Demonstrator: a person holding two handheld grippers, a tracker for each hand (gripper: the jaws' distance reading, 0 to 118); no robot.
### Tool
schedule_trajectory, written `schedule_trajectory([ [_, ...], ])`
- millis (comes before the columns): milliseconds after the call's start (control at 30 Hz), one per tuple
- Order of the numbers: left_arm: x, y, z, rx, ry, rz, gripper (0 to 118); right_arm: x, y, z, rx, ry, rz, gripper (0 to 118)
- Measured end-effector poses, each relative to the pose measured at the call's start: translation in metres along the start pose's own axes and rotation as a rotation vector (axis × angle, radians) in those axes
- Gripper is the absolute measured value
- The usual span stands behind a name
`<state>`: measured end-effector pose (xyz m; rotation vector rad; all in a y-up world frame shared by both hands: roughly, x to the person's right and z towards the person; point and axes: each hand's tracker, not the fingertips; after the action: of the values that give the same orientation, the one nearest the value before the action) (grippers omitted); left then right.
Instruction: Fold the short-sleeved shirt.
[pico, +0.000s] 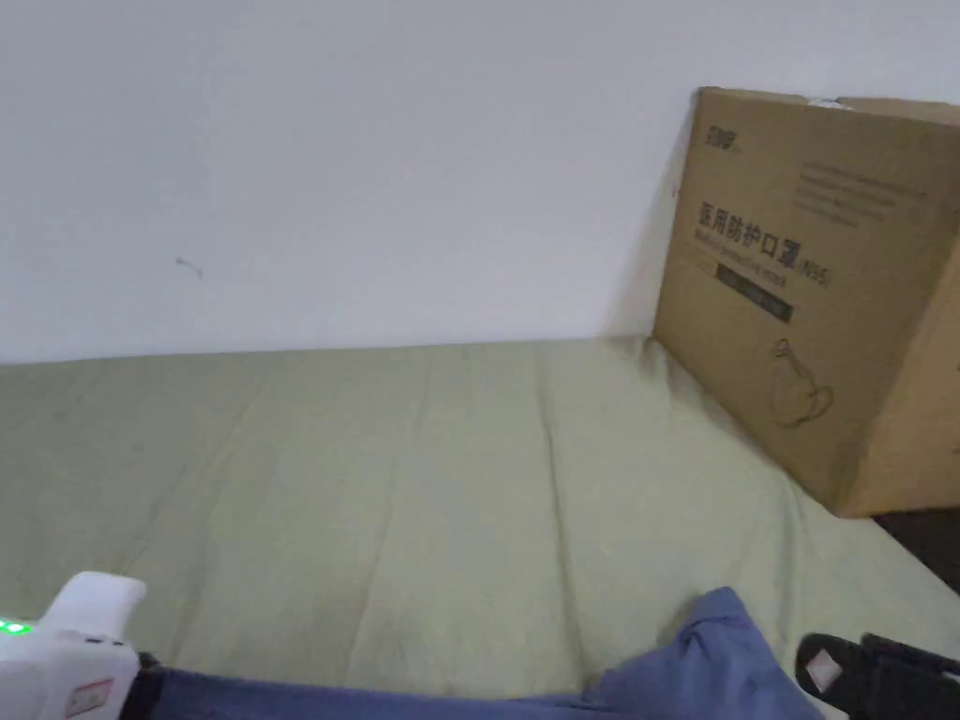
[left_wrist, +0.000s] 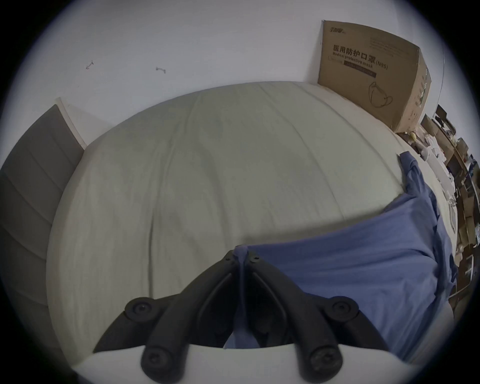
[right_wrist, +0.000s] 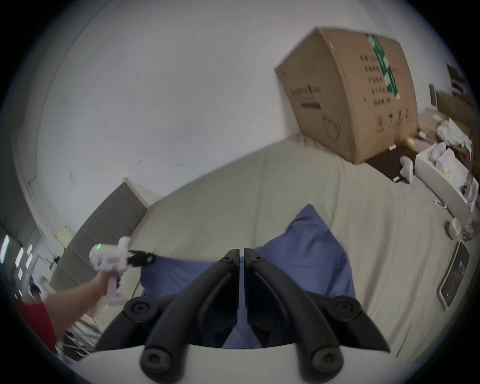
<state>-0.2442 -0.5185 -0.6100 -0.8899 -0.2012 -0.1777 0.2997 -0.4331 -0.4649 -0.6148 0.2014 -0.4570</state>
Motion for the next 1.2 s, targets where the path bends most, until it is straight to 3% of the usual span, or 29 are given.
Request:
schedule_trajectory([
  [33, -0.002, -0.002, 0.006, 0.001, -0.005, 0.0, 2, 0.015, 0.021, -0.022, -0.084, -0.014, -0.012, 8],
  [67, -0.002, -0.005, 0.011, -0.002, -0.002, -0.002, 2, 0.026, 0.037, -0.044, -0.159, -0.04, -0.021, 23],
  [133, 0.005, -0.012, 0.021, -0.017, 0.014, -0.004, 2, 0.047, 0.054, -0.079, -0.218, -0.076, -0.038, 95],
  [167, 0.006, -0.017, 0.025, -0.021, 0.021, 0.002, 2, 0.057, 0.058, -0.099, -0.2, -0.096, -0.058, 95],
  [233, 0.001, -0.027, 0.027, -0.031, 0.025, 0.031, 2, 0.071, 0.062, -0.131, -0.245, -0.218, -0.047, 114],
  [267, -0.002, -0.031, 0.026, -0.044, 0.028, 0.053, 2, 0.078, 0.063, -0.145, -0.251, -0.228, -0.045, 117],
  [467, -0.01, -0.059, 0.017, -0.109, 0.031, 0.086, 2, 0.1, 0.046, -0.209, -0.468, -0.338, -0.022, 117],
  [600, -0.01, -0.065, 0.014, -0.127, 0.016, 0.112, 2, 0.093, 0.032, -0.233, -0.569, -0.315, 0.087, 114],
  [667, -0.011, -0.063, 0.012, -0.129, 0.017, 0.108, 2, 0.086, 0.023, -0.239, -0.614, -0.341, 0.136, 105],
  [733, -0.008, -0.061, 0.013, -0.132, 0.022, 0.095, 2, 0.074, 0.018, -0.236, -0.597, -0.383, 0.258, 93],
  [767, -0.006, -0.06, 0.015, -0.133, 0.025, 0.088, 2, 0.07, 0.019, -0.233, -0.598, -0.356, 0.275, 83],
  [833, -0.005, -0.056, 0.021, -0.135, 0.029, 0.081, 2, 0.063, 0.021, -0.221, -0.594, -0.335, 0.281, 21],
  [867, -0.003, -0.053, 0.028, -0.133, 0.029, 0.079, 2, 0.058, 0.021, -0.215, -0.587, -0.319, 0.305, 1],
  [967, -0.003, -0.046, 0.052, -0.104, 0.033, 0.086, 2, 0.04, 0.026, -0.187, -0.514, -0.281, 0.32, 1],
  [1100, -0.007, -0.029, 0.098, -0.021, 0.009, 0.157, 2, 0.023, 0.06, -0.13, -0.337, -0.226, 0.227, 1],
  [1200, -0.012, -0.009, 0.137, 0.069, 0.002, 0.186, 2, 0.002, 0.091, -0.086, -0.231, -0.237, 0.251, 1],
])
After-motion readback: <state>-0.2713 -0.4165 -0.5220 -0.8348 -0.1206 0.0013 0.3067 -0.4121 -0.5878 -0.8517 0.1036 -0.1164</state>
